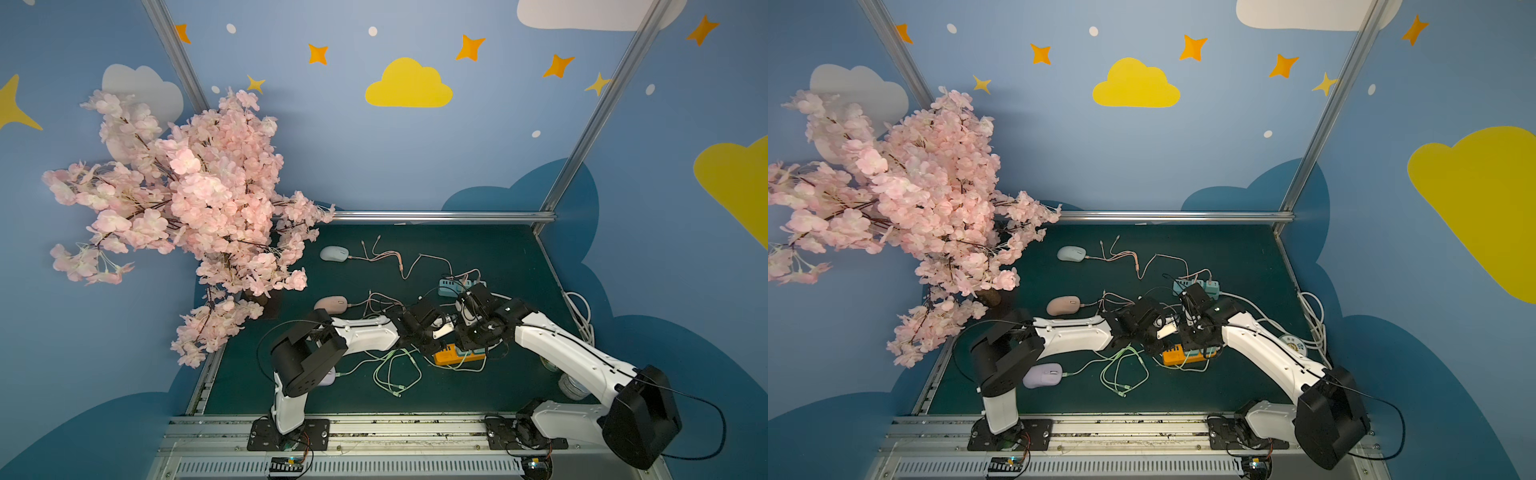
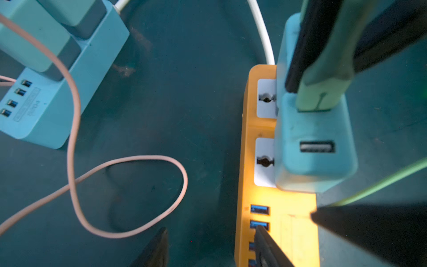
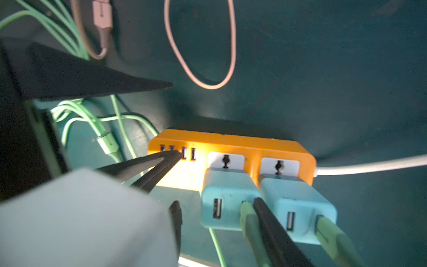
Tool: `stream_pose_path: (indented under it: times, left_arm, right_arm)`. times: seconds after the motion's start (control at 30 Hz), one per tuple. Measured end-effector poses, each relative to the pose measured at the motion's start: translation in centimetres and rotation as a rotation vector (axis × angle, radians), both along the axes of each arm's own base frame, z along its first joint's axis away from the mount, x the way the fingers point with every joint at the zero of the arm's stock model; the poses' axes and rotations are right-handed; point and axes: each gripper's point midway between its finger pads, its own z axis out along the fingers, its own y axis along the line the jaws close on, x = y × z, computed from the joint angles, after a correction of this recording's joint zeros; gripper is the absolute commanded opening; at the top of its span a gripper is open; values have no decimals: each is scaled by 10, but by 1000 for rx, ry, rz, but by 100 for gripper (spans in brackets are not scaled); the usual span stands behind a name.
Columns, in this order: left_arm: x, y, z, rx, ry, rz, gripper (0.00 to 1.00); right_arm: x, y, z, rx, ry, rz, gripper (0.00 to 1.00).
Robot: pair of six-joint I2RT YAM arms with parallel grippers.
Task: Unplug the wireless mouse
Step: Remove the plug from the socket.
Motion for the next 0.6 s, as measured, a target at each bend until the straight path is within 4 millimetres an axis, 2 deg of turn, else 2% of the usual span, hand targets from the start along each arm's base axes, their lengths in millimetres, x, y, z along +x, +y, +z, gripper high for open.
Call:
stream_pose_path:
  times: [0.2,0.3,0.4,0.5,0.6]
  left_arm:
    - [1,-6,-3,13,32,-20,60]
    - [0,-6,-3,17,37,-21,60]
    - [1,-6,-4,20,42,-21,60]
    - [0,-6,-4,23,47,-24,60]
    - [1,-6,-4,25,49,-23,62]
  right_arm:
    - [1,-5,-6,13,-12,-53,49]
    - [1,-4,-8,23,-19,-66,46]
    - [2,-4,-8,31,-23,-75,39]
    - [2,-3,-8,36,-24,-86,28]
    - [3,-3,-8,39,-26,-91,23]
